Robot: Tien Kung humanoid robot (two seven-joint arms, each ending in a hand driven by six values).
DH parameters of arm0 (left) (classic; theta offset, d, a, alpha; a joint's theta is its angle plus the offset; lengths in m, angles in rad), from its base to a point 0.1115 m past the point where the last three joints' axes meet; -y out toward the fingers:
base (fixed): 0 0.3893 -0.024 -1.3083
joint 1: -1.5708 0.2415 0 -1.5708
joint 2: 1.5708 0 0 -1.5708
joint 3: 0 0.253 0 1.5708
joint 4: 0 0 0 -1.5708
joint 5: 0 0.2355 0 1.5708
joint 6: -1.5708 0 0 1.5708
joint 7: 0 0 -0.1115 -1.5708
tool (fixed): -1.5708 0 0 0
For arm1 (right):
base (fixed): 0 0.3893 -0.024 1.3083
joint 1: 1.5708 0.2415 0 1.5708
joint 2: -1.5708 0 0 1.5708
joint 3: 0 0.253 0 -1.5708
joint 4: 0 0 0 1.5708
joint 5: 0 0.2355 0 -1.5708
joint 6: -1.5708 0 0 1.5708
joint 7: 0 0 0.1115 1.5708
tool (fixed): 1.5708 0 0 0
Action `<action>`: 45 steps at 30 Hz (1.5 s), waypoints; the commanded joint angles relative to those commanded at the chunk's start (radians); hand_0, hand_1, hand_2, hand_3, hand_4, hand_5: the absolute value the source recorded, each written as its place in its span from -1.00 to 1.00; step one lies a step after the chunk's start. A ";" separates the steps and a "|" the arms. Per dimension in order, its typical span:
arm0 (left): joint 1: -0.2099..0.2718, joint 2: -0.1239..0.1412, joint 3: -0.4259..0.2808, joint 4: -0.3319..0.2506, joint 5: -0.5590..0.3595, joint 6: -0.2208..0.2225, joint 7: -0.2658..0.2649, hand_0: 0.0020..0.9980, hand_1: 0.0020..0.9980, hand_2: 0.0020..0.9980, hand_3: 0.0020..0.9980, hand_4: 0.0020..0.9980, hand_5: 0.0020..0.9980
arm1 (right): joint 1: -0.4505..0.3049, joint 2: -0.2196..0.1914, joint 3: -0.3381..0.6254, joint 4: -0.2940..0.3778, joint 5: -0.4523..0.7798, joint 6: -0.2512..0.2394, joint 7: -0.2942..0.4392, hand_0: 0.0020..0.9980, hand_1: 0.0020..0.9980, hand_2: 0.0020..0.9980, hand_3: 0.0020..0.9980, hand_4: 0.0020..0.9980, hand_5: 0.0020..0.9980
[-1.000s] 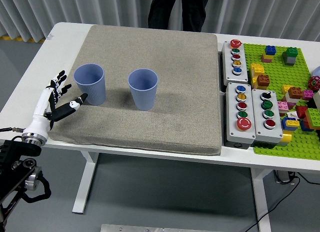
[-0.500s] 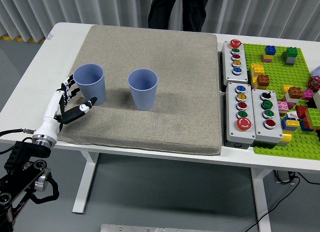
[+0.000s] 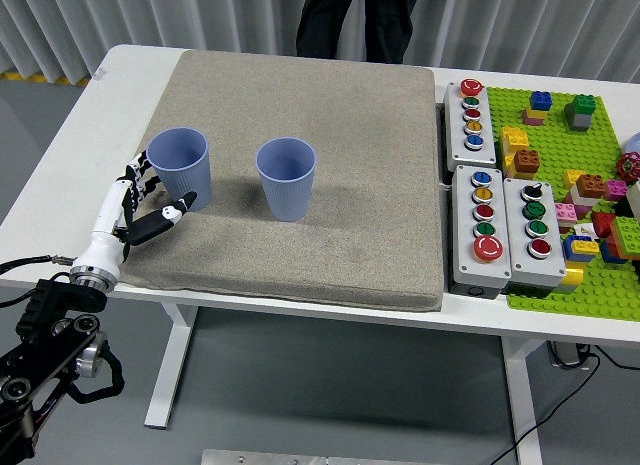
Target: Pick cup pour cup place
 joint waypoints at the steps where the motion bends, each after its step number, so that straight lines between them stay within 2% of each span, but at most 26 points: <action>1: 0.000 0.000 0.000 0.000 0.000 0.000 0.000 0.79 0.76 1.00 1.00 0.68 -0.48 | 0.000 0.000 0.000 0.000 0.000 0.000 0.000 0.38 0.33 0.20 0.17 -1.00 -0.87; 5: -0.010 -0.008 0.008 0.011 -0.001 0.000 0.000 0.79 0.76 1.00 1.00 0.68 -0.48 | 0.000 0.000 -0.003 0.000 0.001 0.000 0.000 0.38 0.33 0.20 0.17 -1.00 -0.87; 20: -0.021 -0.008 0.019 0.024 -0.005 -0.001 0.002 0.79 0.76 1.00 1.00 0.68 -0.46 | -0.006 -0.002 0.005 0.000 -0.024 0.005 0.000 0.39 0.34 0.20 0.18 -1.00 -0.85; 32: -0.081 -0.017 0.041 0.059 -0.019 -0.002 0.001 0.79 0.75 1.00 1.00 0.67 -0.44 | 0.003 -0.003 -0.001 0.000 -0.009 0.002 0.001 0.39 0.34 0.21 0.18 -1.00 -0.85; 45: -0.106 -0.022 0.043 0.078 -0.025 0.001 -0.001 0.79 0.75 1.00 1.00 0.67 -0.42 | 0.009 -0.004 0.002 0.000 -0.010 0.002 0.002 0.39 0.34 0.21 0.18 -1.00 -0.84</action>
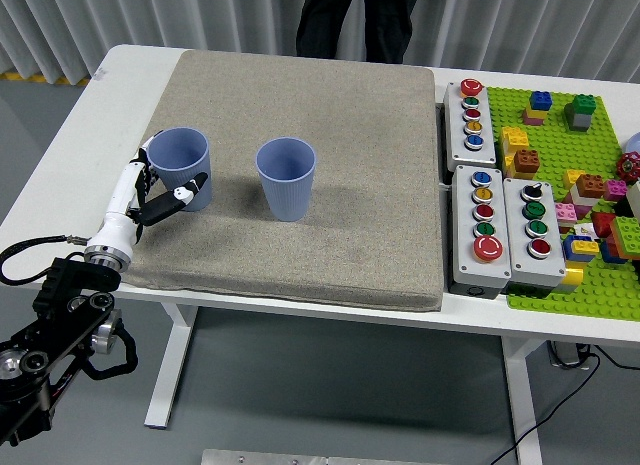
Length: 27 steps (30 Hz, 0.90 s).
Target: Pick cup pour cup place
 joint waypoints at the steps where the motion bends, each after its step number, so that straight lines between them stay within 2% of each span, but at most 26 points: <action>1: -0.004 -0.001 0.001 0.003 -0.001 0.000 0.000 0.79 0.75 1.00 1.00 0.67 -0.42 | 0.001 0.000 0.000 0.000 0.001 -0.001 0.000 0.39 0.34 0.21 0.18 -1.00 -0.84; 5: -0.020 -0.007 0.009 0.019 -0.011 0.000 -0.003 0.79 0.75 1.00 1.00 0.67 -0.41 | 0.003 0.000 -0.002 0.000 0.004 -0.001 0.000 0.39 0.34 0.21 0.18 -1.00 -0.84; 11: -0.037 0.000 0.031 0.032 -0.019 -0.001 -0.001 0.79 0.75 1.00 1.00 0.67 -0.41 | 0.004 0.000 0.001 0.000 0.002 -0.001 0.000 0.39 0.34 0.21 0.18 -1.00 -0.84; 19: -0.039 -0.004 0.031 0.043 -0.029 -0.001 -0.003 0.79 0.75 1.00 1.00 0.67 -0.40 | 0.004 0.000 0.006 0.000 -0.003 0.000 0.000 0.39 0.34 0.21 0.18 -1.00 -0.84; 21: -0.039 -0.003 0.033 0.043 -0.035 0.003 -0.006 0.79 0.75 1.00 1.00 0.67 -0.40 | 0.005 0.000 0.006 0.000 -0.002 -0.001 0.000 0.39 0.34 0.21 0.18 -1.00 -0.84; 22: -0.040 -0.003 0.035 0.041 -0.035 0.010 -0.008 0.75 0.68 0.99 1.00 0.67 -0.38 | 0.005 0.000 0.006 0.000 -0.003 -0.001 0.000 0.39 0.34 0.21 0.18 -1.00 -0.84; 27: -0.039 -0.004 0.039 0.033 -0.030 0.022 -0.009 0.75 0.68 0.99 1.00 0.67 -0.38 | 0.006 0.000 0.007 0.000 -0.004 0.000 -0.001 0.39 0.34 0.21 0.18 -1.00 -0.84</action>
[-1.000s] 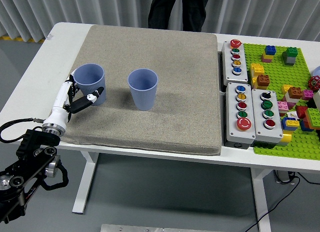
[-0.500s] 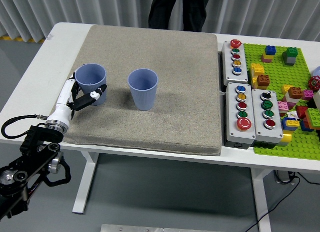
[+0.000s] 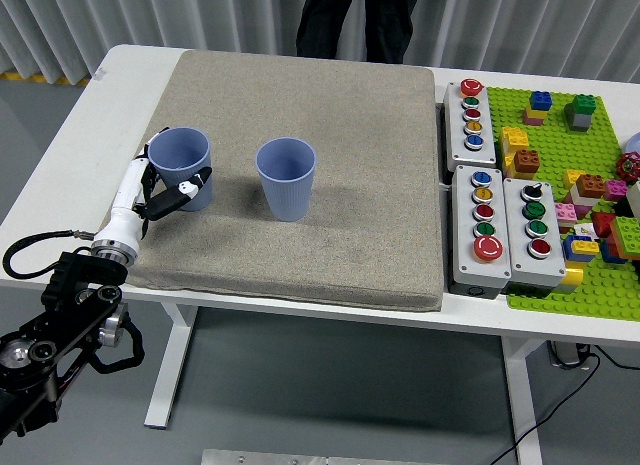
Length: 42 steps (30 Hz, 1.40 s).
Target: Pick cup pour cup place
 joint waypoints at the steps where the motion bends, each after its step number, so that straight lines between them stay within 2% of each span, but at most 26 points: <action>1: 0.001 -0.001 0.002 -0.002 0.005 0.002 0.000 0.59 0.51 0.82 1.00 0.66 -0.39 | 0.000 0.000 -0.001 0.000 0.001 0.000 0.000 0.39 0.34 0.20 0.18 -1.00 -0.84; 6: 0.002 -0.006 0.010 -0.003 0.012 0.018 0.000 0.59 0.51 0.82 1.00 0.66 -0.39 | 0.000 -0.001 0.000 0.000 -0.002 0.001 0.000 0.39 0.34 0.20 0.18 -1.00 -0.84; 7: 0.002 -0.008 0.014 -0.003 0.012 0.021 0.000 0.55 0.46 0.67 0.95 0.65 -0.41 | 0.000 -0.001 0.000 0.000 -0.002 0.001 0.000 0.39 0.34 0.20 0.18 -1.00 -0.84; 9: 0.003 -0.009 0.017 -0.003 0.012 0.023 -0.001 0.55 0.46 0.67 0.95 0.65 -0.41 | 0.000 -0.001 0.000 0.000 -0.002 0.001 0.000 0.39 0.34 0.20 0.18 -1.00 -0.84; 12: 0.007 -0.015 0.030 0.000 -0.002 0.058 -0.012 0.55 0.46 0.67 0.95 0.65 -0.41 | -0.002 0.000 0.001 0.000 -0.006 0.002 -0.001 0.39 0.34 0.20 0.18 -1.00 -0.84; 13: 0.008 -0.016 0.031 0.001 -0.006 0.068 -0.015 0.34 0.29 0.42 0.67 0.56 -0.48 | -0.003 0.000 0.002 0.000 -0.007 0.002 -0.001 0.39 0.34 0.20 0.18 -1.00 -0.84; 18: 0.011 -0.021 0.045 0.000 -0.036 0.138 -0.042 0.34 0.29 0.42 0.67 0.56 -0.48 | -0.004 0.000 0.003 0.000 -0.012 0.003 -0.001 0.39 0.34 0.20 0.18 -1.00 -0.84; 19: 0.011 -0.021 0.049 -0.002 -0.039 0.154 -0.048 0.15 0.07 0.08 0.26 0.45 -0.56 | -0.004 -0.001 0.004 0.000 -0.012 0.003 -0.002 0.39 0.34 0.20 0.17 -1.00 -0.85; 22: 0.015 -0.025 0.057 -0.008 -0.031 0.180 -0.060 0.15 0.07 0.08 0.26 0.45 -0.56 | -0.005 0.000 0.002 0.000 -0.011 0.003 -0.002 0.39 0.34 0.20 0.17 -1.00 -0.85; 29: 0.025 -0.027 0.074 -0.028 -0.007 0.200 -0.067 0.13 0.07 0.08 0.24 0.47 -0.55 | -0.009 0.000 0.004 0.000 -0.016 0.005 -0.003 0.39 0.34 0.20 0.17 -1.00 -0.85; 30: 0.027 -0.028 0.077 -0.034 -0.015 0.216 -0.077 0.13 0.07 0.08 0.24 0.47 -0.55 | -0.010 0.001 0.005 0.000 -0.016 0.005 -0.003 0.39 0.34 0.20 0.17 -1.00 -0.85; 31: 0.028 -0.029 0.079 -0.038 -0.019 0.227 -0.084 0.09 0.03 0.04 0.14 0.40 -0.59 | -0.011 0.000 0.005 0.000 -0.016 0.005 -0.003 0.38 0.34 0.20 0.17 -1.00 -0.86; 33: 0.030 -0.030 0.082 -0.046 -0.020 0.242 -0.094 0.09 0.03 0.04 0.14 0.40 -0.59 | -0.011 0.000 0.005 0.000 -0.016 0.005 -0.002 0.38 0.34 0.20 0.17 -1.00 -0.86; 42: 0.027 -0.032 0.082 -0.056 -0.011 0.261 -0.106 0.02 0.03 0.04 0.11 0.33 -0.65 | -0.005 0.000 0.002 0.000 -0.009 0.004 -0.002 0.38 0.33 0.20 0.17 -1.00 -0.87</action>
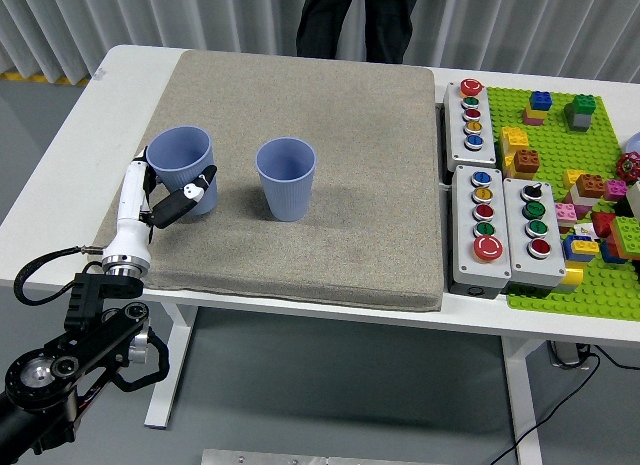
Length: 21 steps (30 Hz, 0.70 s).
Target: Pick cup pour cup place
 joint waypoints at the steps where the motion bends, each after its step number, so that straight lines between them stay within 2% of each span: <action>1: 0.000 0.000 0.000 0.000 -0.001 0.001 -0.001 0.02 0.03 0.04 0.11 0.33 -0.65 | 0.000 0.000 -0.001 0.000 0.001 0.000 0.000 0.38 0.33 0.20 0.17 -1.00 -0.87; 2: 0.000 0.000 -0.001 -0.001 0.000 0.002 -0.002 0.01 0.02 0.03 0.10 0.39 -0.59 | 0.001 0.000 -0.003 0.000 0.004 -0.001 0.000 0.38 0.33 0.20 0.17 -1.00 -0.87; 12: -0.009 0.006 -0.018 -0.026 0.050 0.008 0.010 0.02 0.02 0.03 0.10 0.36 -0.63 | 0.001 -0.001 -0.005 0.000 0.008 -0.001 0.000 0.38 0.33 0.20 0.17 -1.00 -0.87; 18: -0.057 0.041 -0.028 -0.069 0.201 0.017 0.062 0.02 0.02 0.03 0.11 0.35 -0.63 | 0.003 -0.003 -0.007 0.000 0.013 -0.003 0.001 0.39 0.33 0.20 0.17 -1.00 -0.88; 21: -0.101 0.073 -0.019 -0.093 0.290 0.016 0.102 0.02 0.03 0.03 0.11 0.30 -0.67 | 0.004 -0.004 -0.010 0.000 0.021 -0.004 0.001 0.38 0.33 0.20 0.17 -1.00 -0.88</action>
